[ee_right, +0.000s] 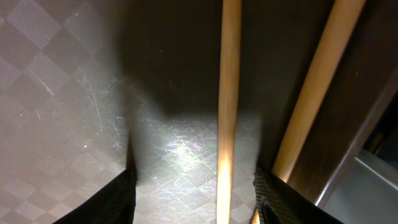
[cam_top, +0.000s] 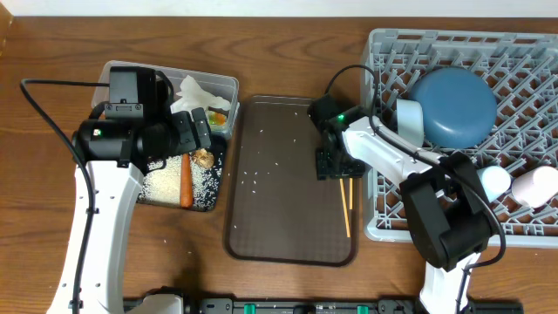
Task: Sort waste into correct bins and load items into the dishwasher rack
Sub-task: 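Grasp one wooden chopstick with the right gripper and carry it to the rack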
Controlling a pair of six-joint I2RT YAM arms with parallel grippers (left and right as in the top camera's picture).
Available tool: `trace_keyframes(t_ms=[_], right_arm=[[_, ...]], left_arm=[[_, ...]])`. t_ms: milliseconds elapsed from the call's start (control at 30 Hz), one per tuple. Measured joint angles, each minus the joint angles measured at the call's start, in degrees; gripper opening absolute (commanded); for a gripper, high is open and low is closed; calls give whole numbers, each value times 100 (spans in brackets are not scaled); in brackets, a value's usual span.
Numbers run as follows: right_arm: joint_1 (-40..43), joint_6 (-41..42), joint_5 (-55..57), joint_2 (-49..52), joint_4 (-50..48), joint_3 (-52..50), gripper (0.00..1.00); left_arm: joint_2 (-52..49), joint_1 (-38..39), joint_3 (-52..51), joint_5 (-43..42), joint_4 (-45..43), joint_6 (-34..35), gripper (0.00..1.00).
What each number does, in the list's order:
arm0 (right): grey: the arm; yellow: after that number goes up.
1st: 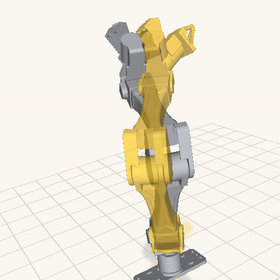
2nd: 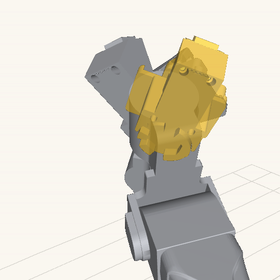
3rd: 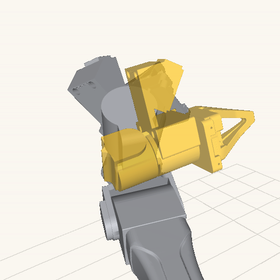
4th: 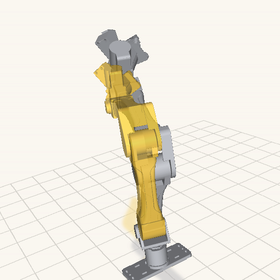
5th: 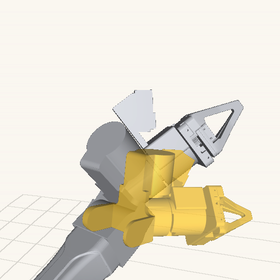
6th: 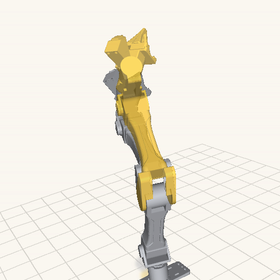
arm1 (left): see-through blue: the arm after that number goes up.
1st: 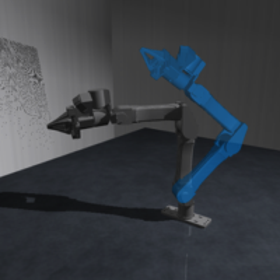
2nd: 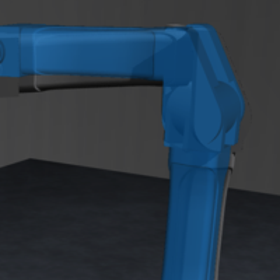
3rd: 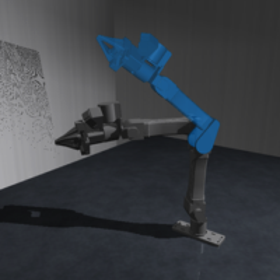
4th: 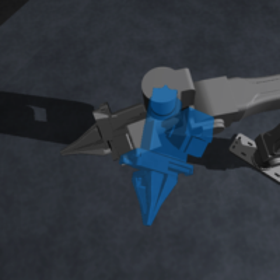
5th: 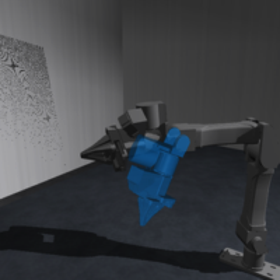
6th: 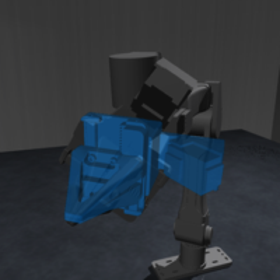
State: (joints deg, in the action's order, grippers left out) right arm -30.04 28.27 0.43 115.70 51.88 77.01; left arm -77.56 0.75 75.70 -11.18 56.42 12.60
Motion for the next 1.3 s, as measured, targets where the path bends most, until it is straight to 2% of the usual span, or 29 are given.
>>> trace_keyframes(t_ms=[33, 200, 233, 600, 833, 1033, 1300], right_arm=[[0, -4, -22, 13, -2, 13, 47], [0, -378, -210, 24, -153, 20, 6], [2, -481, -232, 26, -179, 22, 1], [13, -992, -516, -68, 61, 155, 1], [83, -1180, -557, -1469, 79, 560, 1], [732, -1257, -136, -2420, 146, 723, 1], [1408, -1403, 251, -2168, 157, 723, 1]], left_arm=[[0, 0, 0, -2, -2, 0, 98], [0, 0, 0, 0, -2, 0, 98], [0, 0, 0, 0, -2, -2, 98], [0, 0, 0, -2, -2, 0, 98], [0, 0, 0, -2, 0, 0, 98], [0, 0, 0, 0, -2, -2, 98], [-2, 0, 0, -2, -2, 0, 98]])
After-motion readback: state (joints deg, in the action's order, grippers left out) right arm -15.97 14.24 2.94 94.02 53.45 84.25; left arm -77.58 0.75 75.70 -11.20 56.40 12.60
